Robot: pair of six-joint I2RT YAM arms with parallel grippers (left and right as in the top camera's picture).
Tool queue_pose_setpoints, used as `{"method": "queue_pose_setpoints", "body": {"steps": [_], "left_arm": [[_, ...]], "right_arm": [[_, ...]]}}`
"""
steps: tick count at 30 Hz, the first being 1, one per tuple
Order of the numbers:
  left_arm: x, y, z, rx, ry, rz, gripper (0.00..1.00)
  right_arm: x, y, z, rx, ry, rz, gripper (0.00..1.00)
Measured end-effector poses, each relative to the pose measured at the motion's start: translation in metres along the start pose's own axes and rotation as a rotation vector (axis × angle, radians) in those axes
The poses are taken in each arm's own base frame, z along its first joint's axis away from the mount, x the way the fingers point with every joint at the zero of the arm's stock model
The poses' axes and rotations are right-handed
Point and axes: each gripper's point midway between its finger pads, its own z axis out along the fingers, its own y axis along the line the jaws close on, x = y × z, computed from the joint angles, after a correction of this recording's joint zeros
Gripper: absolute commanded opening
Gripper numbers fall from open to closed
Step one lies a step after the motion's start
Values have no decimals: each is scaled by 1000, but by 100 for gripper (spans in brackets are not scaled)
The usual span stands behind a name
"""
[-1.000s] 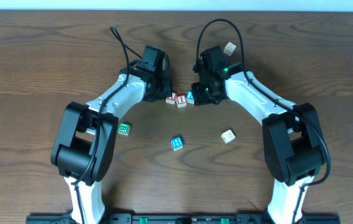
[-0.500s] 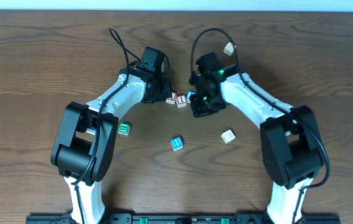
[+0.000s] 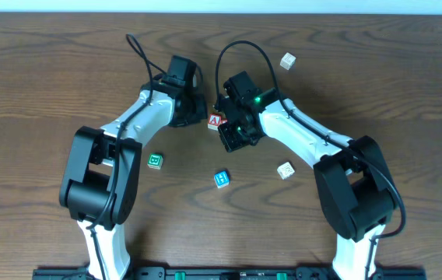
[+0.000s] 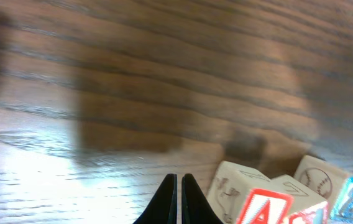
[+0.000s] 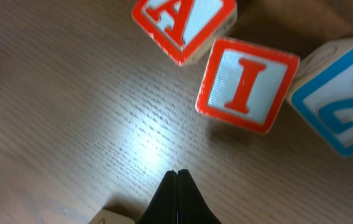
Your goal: Spell out Ai2
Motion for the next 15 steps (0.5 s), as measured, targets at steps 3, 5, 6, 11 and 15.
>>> {"method": "queue_pose_setpoints", "body": {"steps": [3,5,6,11,15], "left_arm": [[-3,5,-1,-3,-4,-12,6],[-4,7,-2,-5,-6,-19,6],[-4,7,-2,-5,-6,-20,6],[-5,9,-2,-6,-7,-24,6],[-7,12,-2,-8,-8,-30,6]], "right_arm": [[-2,-2,0,13,-10,1,1],[-5,-4,0,24,-22,-1,1],[-6,-5,0,29,-26,-1,1],[-10,-10,-1,62,-42,-1,1],[-14,-11,-1,69,-59,-4,1]]}}
